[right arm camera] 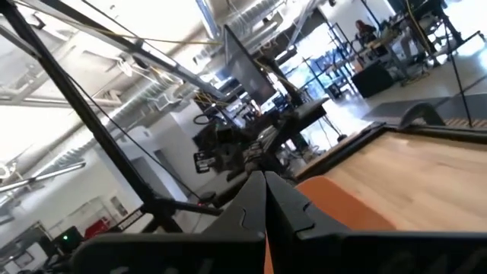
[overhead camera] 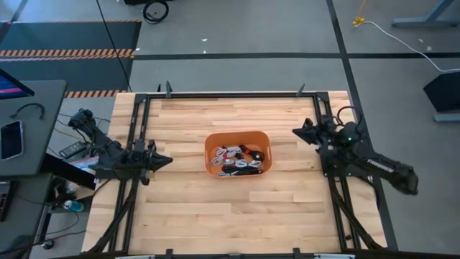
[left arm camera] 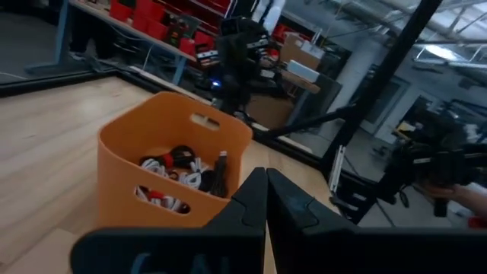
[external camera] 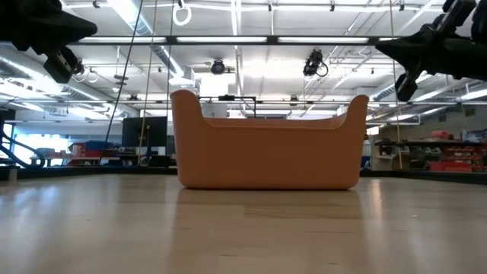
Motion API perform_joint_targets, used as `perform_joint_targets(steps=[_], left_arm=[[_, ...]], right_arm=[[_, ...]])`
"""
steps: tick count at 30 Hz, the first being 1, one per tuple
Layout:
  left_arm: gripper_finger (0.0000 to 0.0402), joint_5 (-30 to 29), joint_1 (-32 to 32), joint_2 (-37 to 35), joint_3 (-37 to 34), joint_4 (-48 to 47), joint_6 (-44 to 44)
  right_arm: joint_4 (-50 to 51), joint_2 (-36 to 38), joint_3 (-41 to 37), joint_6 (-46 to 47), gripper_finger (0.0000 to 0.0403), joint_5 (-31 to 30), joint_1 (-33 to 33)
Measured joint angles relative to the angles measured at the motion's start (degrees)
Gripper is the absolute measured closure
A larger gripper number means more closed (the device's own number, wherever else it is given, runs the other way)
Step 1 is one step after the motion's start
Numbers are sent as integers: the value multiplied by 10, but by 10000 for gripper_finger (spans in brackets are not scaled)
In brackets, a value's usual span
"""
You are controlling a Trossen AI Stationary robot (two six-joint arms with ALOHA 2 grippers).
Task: Pick and place USB-C Cables
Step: Return to Home Position
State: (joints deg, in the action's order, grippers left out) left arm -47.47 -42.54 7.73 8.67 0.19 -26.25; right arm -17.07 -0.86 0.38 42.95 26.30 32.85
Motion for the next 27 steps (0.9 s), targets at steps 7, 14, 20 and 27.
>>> perform_joint_targets(steps=[7,14,20,27], left_arm=[[395,-1,0,0,0,-14,0],[395,-6,0,0,0,-35,-1],[395,-6,0,0,0,-35,-1],[395,-6,0,1,0,-39,70]], right_arm=[[9,-34,0,-53,403,-203,-207],[-8,-133,0,-70,403,-369,-379],[-52,-181,0,-100,403,-386,-431],[-39,-215,0,-102,403,-382,-456]])
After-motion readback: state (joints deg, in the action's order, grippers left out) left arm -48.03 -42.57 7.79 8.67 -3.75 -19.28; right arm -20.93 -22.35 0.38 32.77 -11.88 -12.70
